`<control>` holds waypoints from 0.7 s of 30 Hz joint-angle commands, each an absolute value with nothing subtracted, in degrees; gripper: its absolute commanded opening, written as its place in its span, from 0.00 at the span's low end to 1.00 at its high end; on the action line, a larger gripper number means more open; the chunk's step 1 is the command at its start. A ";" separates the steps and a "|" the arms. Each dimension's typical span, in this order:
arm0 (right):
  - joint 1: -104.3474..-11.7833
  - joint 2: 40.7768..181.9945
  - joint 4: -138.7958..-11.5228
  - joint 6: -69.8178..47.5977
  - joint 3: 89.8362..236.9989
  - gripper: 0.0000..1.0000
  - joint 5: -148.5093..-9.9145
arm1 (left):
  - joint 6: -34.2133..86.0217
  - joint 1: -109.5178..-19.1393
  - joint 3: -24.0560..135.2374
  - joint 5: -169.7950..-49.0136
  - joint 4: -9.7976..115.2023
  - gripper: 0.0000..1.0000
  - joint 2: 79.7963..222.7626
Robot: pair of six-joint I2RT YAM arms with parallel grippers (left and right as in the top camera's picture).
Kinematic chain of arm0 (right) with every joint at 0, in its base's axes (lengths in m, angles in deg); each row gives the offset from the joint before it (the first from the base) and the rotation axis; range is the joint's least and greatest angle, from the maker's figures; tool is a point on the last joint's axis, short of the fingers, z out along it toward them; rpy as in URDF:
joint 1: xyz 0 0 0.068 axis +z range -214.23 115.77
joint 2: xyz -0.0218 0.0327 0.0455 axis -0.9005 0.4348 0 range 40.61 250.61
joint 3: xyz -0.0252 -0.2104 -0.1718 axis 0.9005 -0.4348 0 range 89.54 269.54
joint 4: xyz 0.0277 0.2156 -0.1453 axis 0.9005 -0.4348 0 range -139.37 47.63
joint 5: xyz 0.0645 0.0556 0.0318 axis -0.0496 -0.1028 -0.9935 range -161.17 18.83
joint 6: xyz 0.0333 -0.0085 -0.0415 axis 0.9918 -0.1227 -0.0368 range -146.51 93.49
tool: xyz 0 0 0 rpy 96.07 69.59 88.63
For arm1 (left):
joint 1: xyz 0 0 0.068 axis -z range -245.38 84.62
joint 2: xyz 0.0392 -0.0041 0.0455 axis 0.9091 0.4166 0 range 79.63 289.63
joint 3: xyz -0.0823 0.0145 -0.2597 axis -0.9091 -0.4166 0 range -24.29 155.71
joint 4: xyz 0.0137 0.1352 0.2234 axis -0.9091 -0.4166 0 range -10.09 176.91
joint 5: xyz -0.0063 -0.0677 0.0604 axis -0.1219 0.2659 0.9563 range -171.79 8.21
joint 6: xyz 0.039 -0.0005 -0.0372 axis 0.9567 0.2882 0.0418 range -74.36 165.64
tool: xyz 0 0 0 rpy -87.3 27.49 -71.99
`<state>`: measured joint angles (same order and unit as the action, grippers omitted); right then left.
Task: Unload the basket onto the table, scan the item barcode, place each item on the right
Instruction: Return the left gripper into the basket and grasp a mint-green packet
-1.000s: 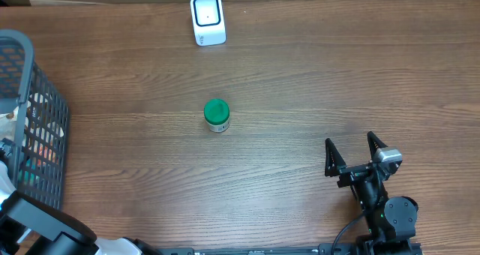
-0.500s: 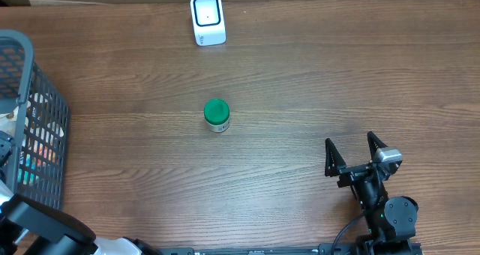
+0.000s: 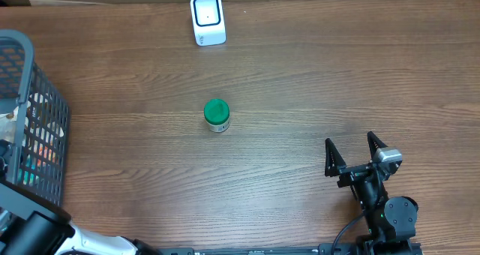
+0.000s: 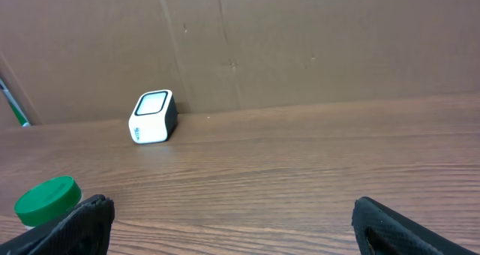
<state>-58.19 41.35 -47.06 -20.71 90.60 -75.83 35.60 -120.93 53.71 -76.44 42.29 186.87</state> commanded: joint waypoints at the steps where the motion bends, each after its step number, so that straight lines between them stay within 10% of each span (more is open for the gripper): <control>1: -58.32 40.78 -46.78 -20.53 90.01 1.00 -75.97 | 36.89 -121.12 54.61 -77.49 42.99 0.82 190.39; 10: -58.32 40.78 -46.78 -20.53 90.01 1.00 -75.97 | 36.91 -121.08 54.61 -79.07 43.86 0.76 192.77; 16: -58.32 40.78 -46.78 -20.53 90.01 1.00 -75.97 | 36.87 -121.08 54.63 -79.09 43.14 0.26 192.75; 21: -58.32 40.78 -46.78 -20.53 90.01 1.00 -75.97 | 36.56 -121.06 56.81 -79.09 39.60 0.04 192.69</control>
